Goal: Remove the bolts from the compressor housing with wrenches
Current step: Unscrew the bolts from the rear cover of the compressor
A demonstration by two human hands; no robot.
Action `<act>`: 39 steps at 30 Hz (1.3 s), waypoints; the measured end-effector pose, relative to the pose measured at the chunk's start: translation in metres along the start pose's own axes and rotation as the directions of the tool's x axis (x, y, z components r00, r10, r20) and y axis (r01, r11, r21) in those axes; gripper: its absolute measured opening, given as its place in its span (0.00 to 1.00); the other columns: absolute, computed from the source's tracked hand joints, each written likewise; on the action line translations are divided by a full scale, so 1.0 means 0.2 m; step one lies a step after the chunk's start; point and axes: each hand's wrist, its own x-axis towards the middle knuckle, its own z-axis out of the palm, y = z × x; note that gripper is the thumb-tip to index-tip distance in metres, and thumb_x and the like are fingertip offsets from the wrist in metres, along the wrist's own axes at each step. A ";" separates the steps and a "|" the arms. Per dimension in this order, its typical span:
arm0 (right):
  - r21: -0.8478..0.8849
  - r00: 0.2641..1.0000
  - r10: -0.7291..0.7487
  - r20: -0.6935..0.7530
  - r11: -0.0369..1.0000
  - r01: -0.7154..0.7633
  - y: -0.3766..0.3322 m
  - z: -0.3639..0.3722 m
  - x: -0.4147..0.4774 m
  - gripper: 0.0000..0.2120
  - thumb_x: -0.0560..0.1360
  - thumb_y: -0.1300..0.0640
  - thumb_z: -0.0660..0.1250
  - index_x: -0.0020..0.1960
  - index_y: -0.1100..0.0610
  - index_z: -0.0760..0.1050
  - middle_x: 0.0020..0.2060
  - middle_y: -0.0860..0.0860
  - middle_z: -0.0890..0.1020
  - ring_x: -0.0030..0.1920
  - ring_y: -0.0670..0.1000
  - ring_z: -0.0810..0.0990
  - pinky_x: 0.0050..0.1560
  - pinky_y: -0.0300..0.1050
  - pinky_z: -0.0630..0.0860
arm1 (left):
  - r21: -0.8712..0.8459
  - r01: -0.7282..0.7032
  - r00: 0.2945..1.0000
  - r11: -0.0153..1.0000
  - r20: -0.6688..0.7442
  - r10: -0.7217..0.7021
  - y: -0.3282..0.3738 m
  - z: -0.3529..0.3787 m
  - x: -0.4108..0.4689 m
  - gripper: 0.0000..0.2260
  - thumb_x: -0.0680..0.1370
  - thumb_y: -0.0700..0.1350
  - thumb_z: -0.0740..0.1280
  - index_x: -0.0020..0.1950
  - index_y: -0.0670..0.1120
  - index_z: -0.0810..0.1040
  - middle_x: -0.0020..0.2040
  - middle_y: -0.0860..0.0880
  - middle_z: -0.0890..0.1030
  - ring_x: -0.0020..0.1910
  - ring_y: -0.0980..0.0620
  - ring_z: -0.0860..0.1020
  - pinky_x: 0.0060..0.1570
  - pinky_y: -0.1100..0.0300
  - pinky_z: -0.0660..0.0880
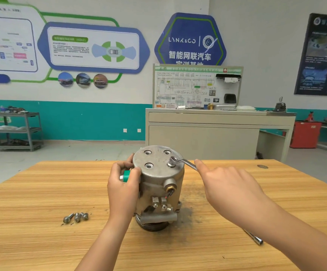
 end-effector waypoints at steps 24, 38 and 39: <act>0.023 0.928 -0.130 -0.348 0.989 0.147 0.12 0.24 0.51 0.20 0.78 0.57 0.61 0.69 0.58 0.67 0.67 0.54 0.71 0.67 0.52 0.69 0.66 0.51 0.63 | 0.009 0.025 0.998 1.000 0.066 -0.026 -0.01 -0.02 0.05 0.04 0.76 0.36 0.63 0.43 0.44 0.71 0.47 0.68 0.81 0.37 0.67 0.78 0.29 0.61 0.73; 0.423 0.937 0.119 -0.329 0.906 0.033 0.11 0.09 0.27 0.16 0.80 0.54 0.51 0.67 0.55 0.63 0.28 0.49 0.71 0.35 0.60 0.77 0.34 0.50 0.71 | 0.018 0.040 0.999 0.999 0.011 -0.041 0.01 -0.03 0.00 0.03 0.76 0.37 0.63 0.45 0.44 0.71 0.56 0.62 0.78 0.37 0.65 0.77 0.28 0.62 0.73; 0.336 0.963 0.082 -0.259 0.942 0.010 0.11 0.08 0.20 0.18 0.80 0.54 0.50 0.69 0.51 0.59 0.28 0.46 0.69 0.34 0.57 0.77 0.34 0.49 0.72 | 0.017 0.038 0.999 0.999 0.012 -0.038 0.01 -0.03 0.00 0.03 0.76 0.37 0.63 0.45 0.44 0.72 0.56 0.62 0.78 0.42 0.63 0.78 0.33 0.59 0.74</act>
